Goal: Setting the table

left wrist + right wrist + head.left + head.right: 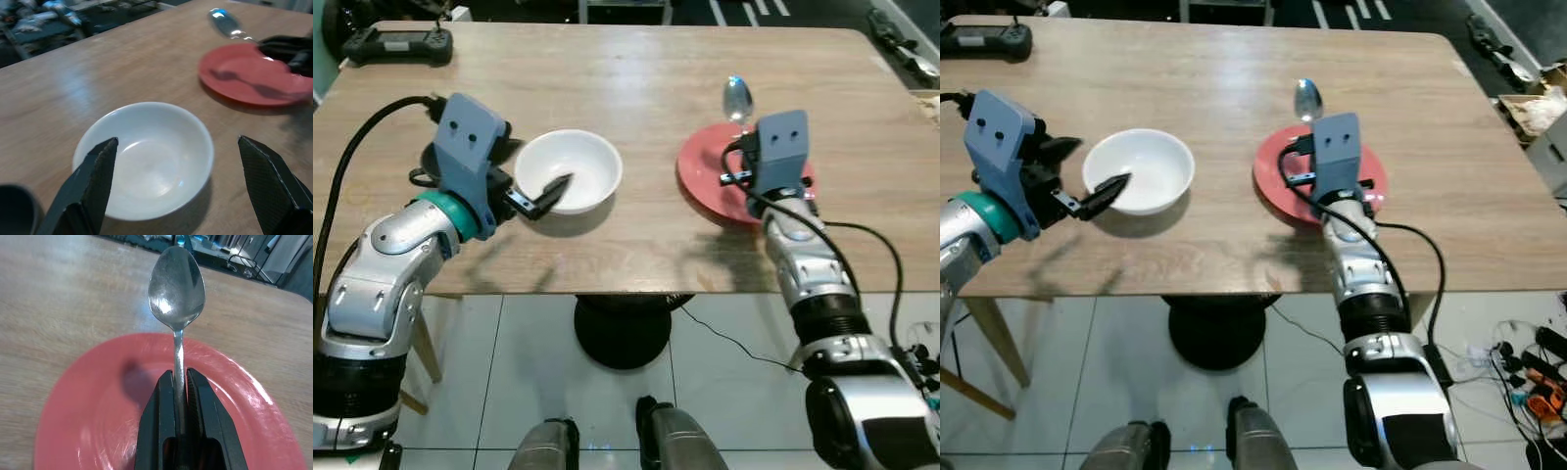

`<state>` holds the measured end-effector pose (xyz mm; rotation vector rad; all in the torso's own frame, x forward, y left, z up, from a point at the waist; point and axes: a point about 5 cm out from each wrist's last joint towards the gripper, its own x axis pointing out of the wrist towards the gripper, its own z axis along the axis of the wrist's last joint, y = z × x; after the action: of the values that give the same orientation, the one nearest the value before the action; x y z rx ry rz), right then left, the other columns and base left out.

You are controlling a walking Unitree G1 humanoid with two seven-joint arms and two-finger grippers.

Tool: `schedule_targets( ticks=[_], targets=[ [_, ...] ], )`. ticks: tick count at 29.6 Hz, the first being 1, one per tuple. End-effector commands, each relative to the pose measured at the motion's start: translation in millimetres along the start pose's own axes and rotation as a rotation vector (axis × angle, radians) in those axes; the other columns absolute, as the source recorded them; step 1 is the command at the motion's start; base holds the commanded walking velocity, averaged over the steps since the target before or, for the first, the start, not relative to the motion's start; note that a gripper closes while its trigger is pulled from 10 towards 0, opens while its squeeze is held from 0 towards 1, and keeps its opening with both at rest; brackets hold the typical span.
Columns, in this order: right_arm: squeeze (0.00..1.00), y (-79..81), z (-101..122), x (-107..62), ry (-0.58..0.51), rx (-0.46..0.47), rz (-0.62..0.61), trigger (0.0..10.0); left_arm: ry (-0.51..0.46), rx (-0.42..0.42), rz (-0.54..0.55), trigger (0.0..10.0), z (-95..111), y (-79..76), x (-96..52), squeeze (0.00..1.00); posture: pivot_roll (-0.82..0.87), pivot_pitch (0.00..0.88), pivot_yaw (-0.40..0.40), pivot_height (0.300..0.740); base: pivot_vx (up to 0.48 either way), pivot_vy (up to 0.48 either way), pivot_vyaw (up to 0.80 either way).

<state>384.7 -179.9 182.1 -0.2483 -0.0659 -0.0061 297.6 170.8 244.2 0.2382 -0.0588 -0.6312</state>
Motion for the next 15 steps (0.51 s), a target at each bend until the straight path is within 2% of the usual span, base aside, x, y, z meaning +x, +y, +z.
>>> schedule_targets(
  ticks=[1,5,7,11,14,15],
  targets=[
    [0.00,-6.3,-11.1,1.3,0.051,-0.033,-0.003,10.0,-0.012,0.020,-0.100,10.0,12.1,-5.9,-2.7,0.00,0.06,0.169,0.032,0.740,0.000,0.000,0.00],
    [0.00,-12.8,-12.8,4.4,0.059,-0.039,-0.005,10.0,-0.027,0.026,-0.178,10.0,24.7,-9.9,-6.1,0.00,0.07,0.182,0.037,0.740,0.000,0.000,0.00],
    [0.00,-21.5,-10.8,6.8,0.053,-0.046,-0.018,10.0,-0.036,0.032,-0.224,10.0,32.2,-13.8,-9.0,0.00,0.08,0.195,0.045,0.740,0.000,0.000,0.00],
    [0.00,-30.3,-8.9,8.3,0.048,-0.072,-0.039,10.0,-0.039,0.028,-0.247,10.0,38.3,-15.7,-12.5,0.00,0.08,0.207,0.051,0.740,0.000,0.000,0.00],
    [0.00,-51.4,-7.4,6.5,0.044,-0.067,-0.068,10.0,-0.042,0.004,-0.262,10.0,44.0,-16.1,-15.7,0.00,0.07,0.223,0.059,0.740,0.000,0.000,0.00],
    [0.00,-51.4,-7.4,6.5,0.044,-0.067,-0.068,10.0,-0.042,0.004,-0.262,10.0,44.0,-16.1,-15.7,0.00,0.07,0.223,0.059,0.740,0.000,0.000,0.00]
  ],
)
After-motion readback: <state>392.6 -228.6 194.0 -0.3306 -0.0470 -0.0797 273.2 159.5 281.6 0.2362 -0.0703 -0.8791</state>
